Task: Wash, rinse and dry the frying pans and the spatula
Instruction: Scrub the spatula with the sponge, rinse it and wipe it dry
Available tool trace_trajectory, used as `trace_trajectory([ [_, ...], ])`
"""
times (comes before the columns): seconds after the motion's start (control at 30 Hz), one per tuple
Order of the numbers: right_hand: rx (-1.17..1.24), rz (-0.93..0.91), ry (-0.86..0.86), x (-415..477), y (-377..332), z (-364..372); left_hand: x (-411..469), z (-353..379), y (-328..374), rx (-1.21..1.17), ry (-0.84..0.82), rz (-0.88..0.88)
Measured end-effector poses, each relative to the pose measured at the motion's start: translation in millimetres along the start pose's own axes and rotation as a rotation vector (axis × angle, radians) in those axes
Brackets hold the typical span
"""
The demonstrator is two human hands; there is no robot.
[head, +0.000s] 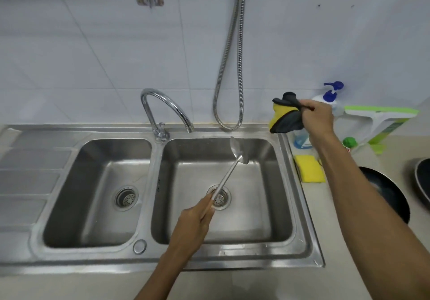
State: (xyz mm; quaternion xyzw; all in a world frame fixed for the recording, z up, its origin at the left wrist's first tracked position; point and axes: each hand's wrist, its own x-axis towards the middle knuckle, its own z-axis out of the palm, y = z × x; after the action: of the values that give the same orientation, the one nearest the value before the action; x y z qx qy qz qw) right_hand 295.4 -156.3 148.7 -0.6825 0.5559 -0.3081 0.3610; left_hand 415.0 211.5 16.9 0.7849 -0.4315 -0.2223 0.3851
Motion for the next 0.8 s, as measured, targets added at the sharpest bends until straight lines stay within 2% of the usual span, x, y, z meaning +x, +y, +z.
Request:
trace_trajectory([
  [0.2, -0.144, -0.114, -0.042, -66, 45, -18, 7, 12, 27, -0.246, -0.061, -0.121],
  [0.33, -0.307, -0.128, -0.011, -99, 100, -50, 9, 31, 43, -0.594, -0.130, -0.344],
  [0.43, -0.423, -0.112, -0.033, -128, 150, -70, 12, 50, 50, -0.735, -0.144, -0.490],
  [0.6, -0.858, -0.092, -0.341, -211, 256, -61, 13, 67, 55, -0.899, -0.206, -0.624],
  [0.7, -0.867, 0.020, -0.366, -209, 258, -57, 16, 70, 64, -0.993, -0.215, -0.683],
  [0.77, -0.887, 0.107, -0.406, -196, 230, -58, 19, 70, 72, -1.048, -0.197, -0.720],
  [0.8, -0.912, 0.089, -0.384, -193, 213, -58, 21, 69, 77, -1.076, -0.193, -0.727],
])
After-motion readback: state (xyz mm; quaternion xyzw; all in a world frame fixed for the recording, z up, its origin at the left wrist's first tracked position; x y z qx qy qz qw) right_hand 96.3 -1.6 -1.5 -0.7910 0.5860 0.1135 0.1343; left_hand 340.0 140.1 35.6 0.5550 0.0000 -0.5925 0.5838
